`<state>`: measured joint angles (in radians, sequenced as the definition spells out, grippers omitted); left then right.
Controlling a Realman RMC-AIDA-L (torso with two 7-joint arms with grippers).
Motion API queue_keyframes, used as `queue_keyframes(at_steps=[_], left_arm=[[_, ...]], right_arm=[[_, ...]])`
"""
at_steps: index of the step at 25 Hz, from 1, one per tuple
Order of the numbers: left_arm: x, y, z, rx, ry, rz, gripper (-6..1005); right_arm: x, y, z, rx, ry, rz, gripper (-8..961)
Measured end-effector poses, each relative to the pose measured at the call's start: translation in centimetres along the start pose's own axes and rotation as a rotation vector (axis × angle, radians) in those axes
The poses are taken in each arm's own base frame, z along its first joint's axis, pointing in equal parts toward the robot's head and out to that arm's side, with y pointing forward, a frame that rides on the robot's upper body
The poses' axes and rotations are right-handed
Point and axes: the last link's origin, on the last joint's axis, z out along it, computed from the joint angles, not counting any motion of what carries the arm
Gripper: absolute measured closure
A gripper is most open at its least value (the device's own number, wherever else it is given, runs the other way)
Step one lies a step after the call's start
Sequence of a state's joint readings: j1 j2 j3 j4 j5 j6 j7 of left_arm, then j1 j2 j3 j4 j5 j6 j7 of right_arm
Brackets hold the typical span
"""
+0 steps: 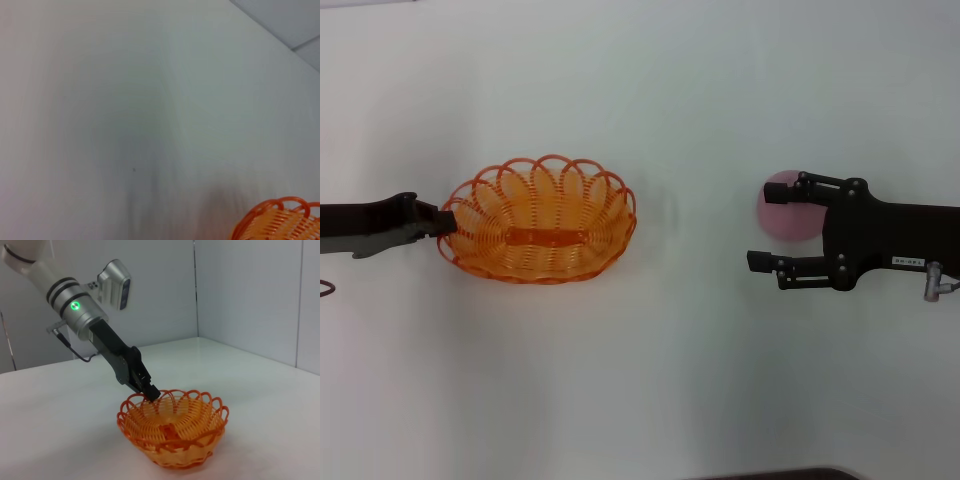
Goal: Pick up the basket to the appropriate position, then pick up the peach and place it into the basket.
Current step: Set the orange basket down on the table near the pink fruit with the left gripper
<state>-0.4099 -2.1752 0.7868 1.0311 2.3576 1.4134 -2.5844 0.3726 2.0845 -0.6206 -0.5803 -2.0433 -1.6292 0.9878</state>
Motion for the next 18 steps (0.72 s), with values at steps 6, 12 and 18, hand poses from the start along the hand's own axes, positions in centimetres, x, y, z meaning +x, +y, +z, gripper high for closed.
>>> queue_keyframes(at_steps=[6, 12, 18], left_arm=[[-0.03, 0.01, 0.21, 0.004, 0.001, 0.004, 952], [-0.02, 0.00, 0.39, 0.007, 0.005, 0.004, 953], [-0.14, 0.00, 0.56, 0.004, 0.015, 0.002, 954]], right_arm=[[-0.01, 0.01, 0.04, -0.001, 0.000, 0.000, 60], [0.01, 0.05, 0.09, -0.003, -0.002, 0.003, 60], [0.01, 0.07, 0.12, -0.004, -0.002, 0.004, 59]])
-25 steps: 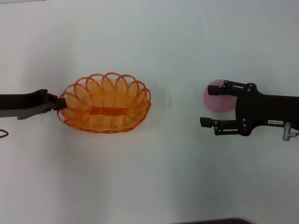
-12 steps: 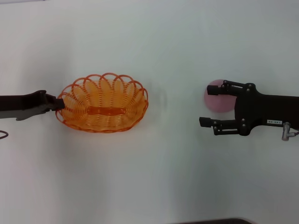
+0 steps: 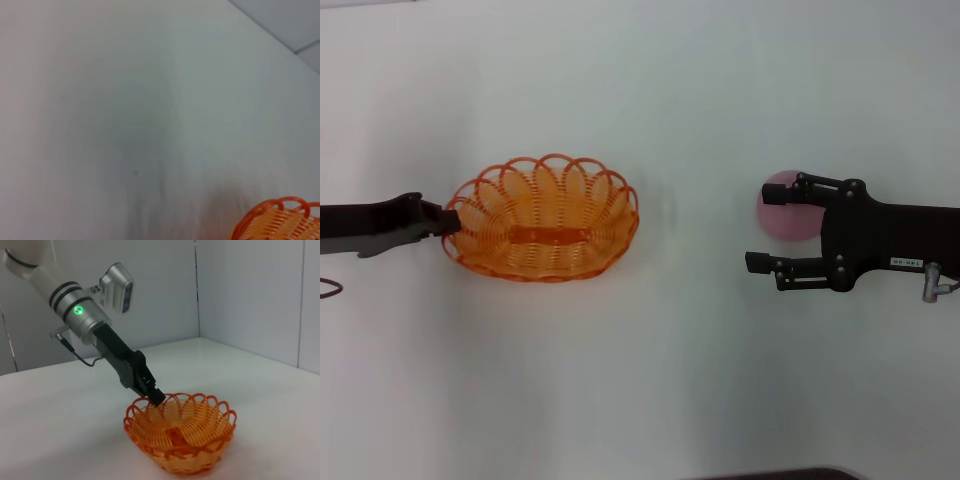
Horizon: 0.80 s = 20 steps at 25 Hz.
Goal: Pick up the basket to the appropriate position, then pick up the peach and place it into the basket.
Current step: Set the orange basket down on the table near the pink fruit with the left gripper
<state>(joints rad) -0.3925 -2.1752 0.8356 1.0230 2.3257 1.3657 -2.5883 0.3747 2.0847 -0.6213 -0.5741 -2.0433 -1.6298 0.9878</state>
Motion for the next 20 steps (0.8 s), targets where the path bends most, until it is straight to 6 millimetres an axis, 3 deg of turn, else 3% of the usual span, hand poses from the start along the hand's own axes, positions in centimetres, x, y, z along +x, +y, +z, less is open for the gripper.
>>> queue_keyframes(at_steps=[20], left_arm=[[-0.03, 0.60, 0.30, -0.036, 0.020, -0.005, 926]], right_arm=[[-0.11, 0.00, 0.19, -0.006, -0.002, -0.002, 59]])
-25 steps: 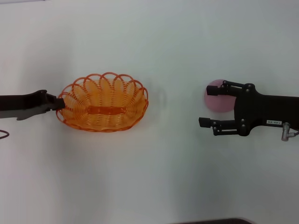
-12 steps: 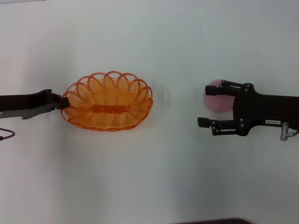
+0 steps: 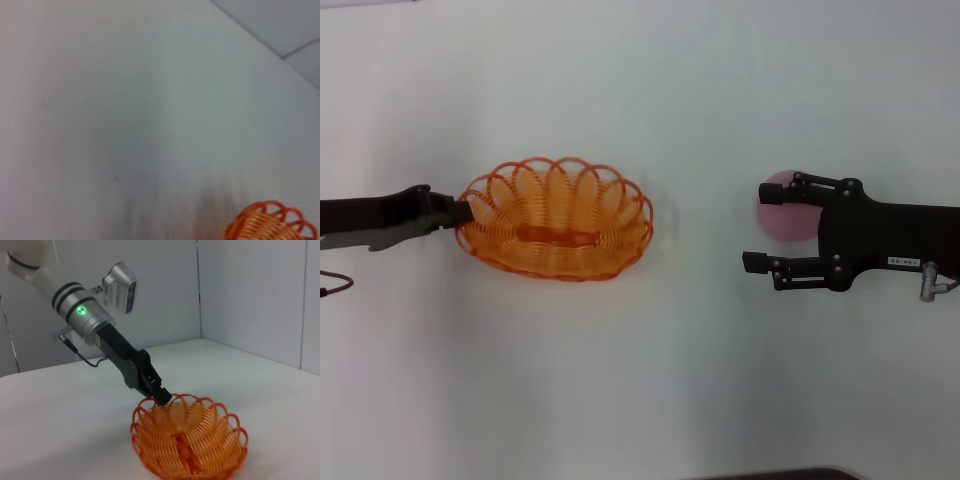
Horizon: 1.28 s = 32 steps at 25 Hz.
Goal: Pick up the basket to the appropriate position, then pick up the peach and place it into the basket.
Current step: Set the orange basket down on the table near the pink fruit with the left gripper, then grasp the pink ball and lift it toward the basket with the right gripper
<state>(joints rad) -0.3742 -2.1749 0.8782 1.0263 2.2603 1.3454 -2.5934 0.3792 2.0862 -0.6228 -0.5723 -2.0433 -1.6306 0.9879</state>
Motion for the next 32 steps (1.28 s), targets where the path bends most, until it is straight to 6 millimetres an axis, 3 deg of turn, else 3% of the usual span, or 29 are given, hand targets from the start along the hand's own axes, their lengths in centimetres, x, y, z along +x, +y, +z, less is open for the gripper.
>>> queue_keyframes(at_steps=[3, 8, 19, 22, 32], left_arm=[[0.1, -0.1, -0.2, -0.013, 0.015, -0.013, 885], [0.0, 0.0, -0.4, -0.022, 0.013, -0.014, 693], [0.0, -0.9, -2.4, -0.085, 0.125, 0.100, 518], [-0.2, -1.9, -3.2, -0.078, 0.173, 0.167, 401], [-4.3, -2.9, -3.9, -0.200, 0.290, 0.584, 369]], right_arm=[[0.0, 0.0, 0.0, 0.000, 0.000, 0.000, 59], [0.0, 0.0, 0.0, 0.001, 0.000, 0.000, 59], [-0.2, -0.1, 0.0, 0.007, -0.010, -0.001, 59], [-0.2, -0.1, 0.0, 0.010, -0.016, 0.000, 59], [-0.2, -0.1, 0.1, 0.017, -0.026, 0.005, 59]])
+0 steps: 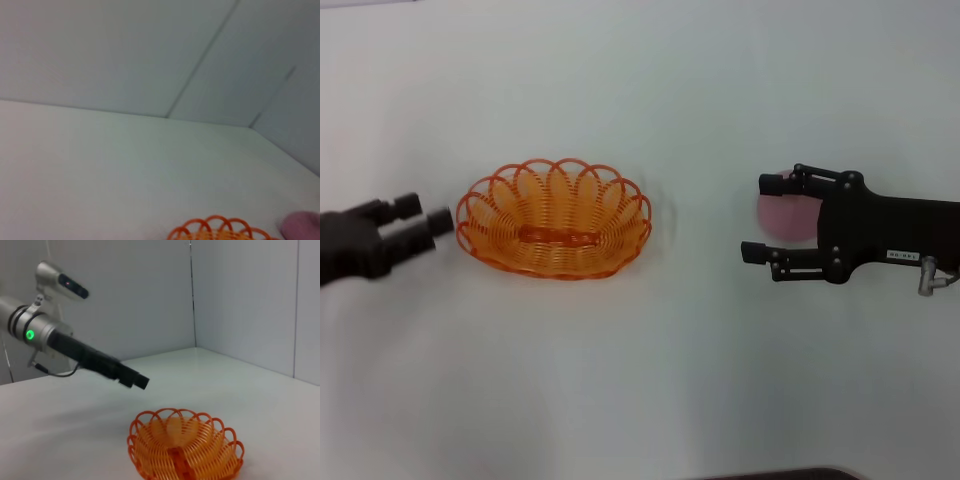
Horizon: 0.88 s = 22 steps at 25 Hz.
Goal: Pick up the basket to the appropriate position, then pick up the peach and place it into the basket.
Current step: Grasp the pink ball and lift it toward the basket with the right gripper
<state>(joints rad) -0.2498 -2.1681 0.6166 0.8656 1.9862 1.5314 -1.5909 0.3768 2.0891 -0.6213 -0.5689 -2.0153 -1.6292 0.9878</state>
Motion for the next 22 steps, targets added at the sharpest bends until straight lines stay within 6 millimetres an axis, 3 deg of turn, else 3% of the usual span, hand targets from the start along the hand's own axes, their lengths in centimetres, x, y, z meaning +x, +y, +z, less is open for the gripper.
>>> queue_keyframes(at_steps=[9, 12, 18, 22], left_arm=[[-4.2, 2.2, -0.3, -0.096, 0.022, 0.390, 341], [-5.0, 2.3, -0.4, -0.092, 0.020, 0.426, 331], [-5.7, 2.6, -0.7, -0.103, -0.004, 0.458, 175], [-6.1, 2.7, -0.7, -0.116, -0.022, 0.486, 134]], right_arm=[[-0.1, -0.1, 0.0, 0.008, -0.011, 0.001, 59], [-0.1, -0.1, 0.0, 0.008, -0.011, 0.000, 59], [0.0, 0.0, -0.1, 0.011, -0.010, 0.004, 59], [0.1, 0.0, -0.2, 0.012, -0.009, 0.006, 59]])
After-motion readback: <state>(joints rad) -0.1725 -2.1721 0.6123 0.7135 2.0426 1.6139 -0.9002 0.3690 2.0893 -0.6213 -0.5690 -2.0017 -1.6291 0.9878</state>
